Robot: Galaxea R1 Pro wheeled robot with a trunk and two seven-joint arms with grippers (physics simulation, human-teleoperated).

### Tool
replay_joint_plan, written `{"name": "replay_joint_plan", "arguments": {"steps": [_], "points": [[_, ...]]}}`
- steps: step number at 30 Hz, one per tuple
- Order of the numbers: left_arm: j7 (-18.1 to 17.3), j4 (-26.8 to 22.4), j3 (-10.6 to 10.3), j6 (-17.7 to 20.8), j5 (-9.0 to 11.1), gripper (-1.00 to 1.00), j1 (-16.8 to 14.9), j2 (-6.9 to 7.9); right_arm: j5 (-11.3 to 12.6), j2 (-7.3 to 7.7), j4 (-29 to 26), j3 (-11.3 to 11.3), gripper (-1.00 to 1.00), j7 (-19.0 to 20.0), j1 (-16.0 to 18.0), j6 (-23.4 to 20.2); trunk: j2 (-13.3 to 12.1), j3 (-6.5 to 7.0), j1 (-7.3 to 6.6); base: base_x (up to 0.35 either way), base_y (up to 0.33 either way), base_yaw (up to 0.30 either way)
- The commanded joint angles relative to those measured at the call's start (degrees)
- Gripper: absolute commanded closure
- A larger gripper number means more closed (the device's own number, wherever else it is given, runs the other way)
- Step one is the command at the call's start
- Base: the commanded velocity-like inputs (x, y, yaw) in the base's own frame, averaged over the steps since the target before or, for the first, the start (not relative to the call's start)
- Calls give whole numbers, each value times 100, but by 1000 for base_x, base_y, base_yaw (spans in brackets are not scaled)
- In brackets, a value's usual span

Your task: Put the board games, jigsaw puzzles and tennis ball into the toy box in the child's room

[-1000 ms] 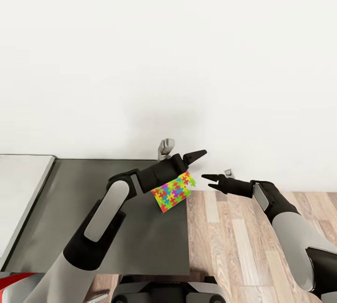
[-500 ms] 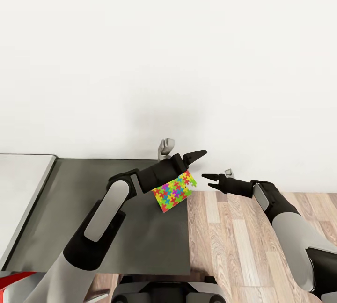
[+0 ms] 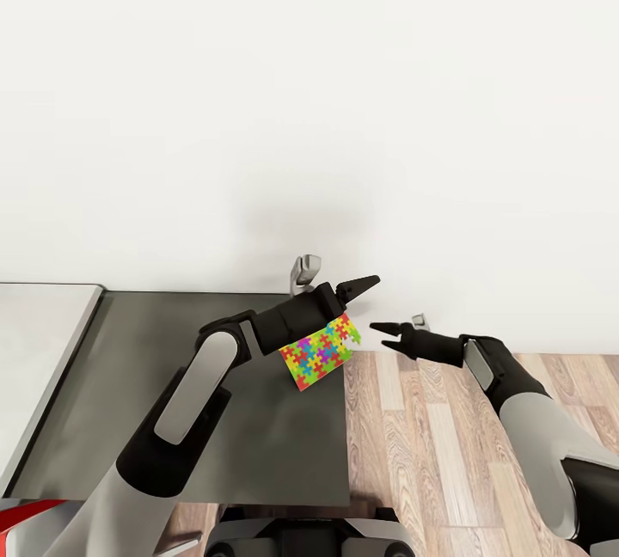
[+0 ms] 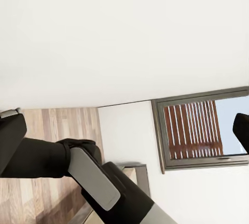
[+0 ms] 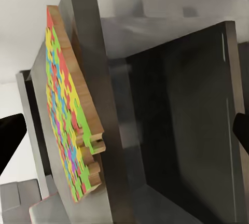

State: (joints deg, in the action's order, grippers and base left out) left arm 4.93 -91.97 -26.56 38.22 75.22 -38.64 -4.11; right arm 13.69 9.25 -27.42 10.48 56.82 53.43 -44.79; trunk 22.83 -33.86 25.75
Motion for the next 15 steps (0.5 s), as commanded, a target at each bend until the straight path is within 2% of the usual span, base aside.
{"name": "replay_joint_plan", "arguments": {"steps": [1, 15], "points": [[52, -5, 2, 18, 60, -100, -3, -2, 2, -4, 5, 12, -100, 10, 0, -26, 9, -7, 3, 0, 0, 0], [52, -5, 2, 18, 59, -100, -3, -2, -5, -34, 43, 7, -100, -21, -15, -22, 9, -7, 3, 0, 0, 0]]}}
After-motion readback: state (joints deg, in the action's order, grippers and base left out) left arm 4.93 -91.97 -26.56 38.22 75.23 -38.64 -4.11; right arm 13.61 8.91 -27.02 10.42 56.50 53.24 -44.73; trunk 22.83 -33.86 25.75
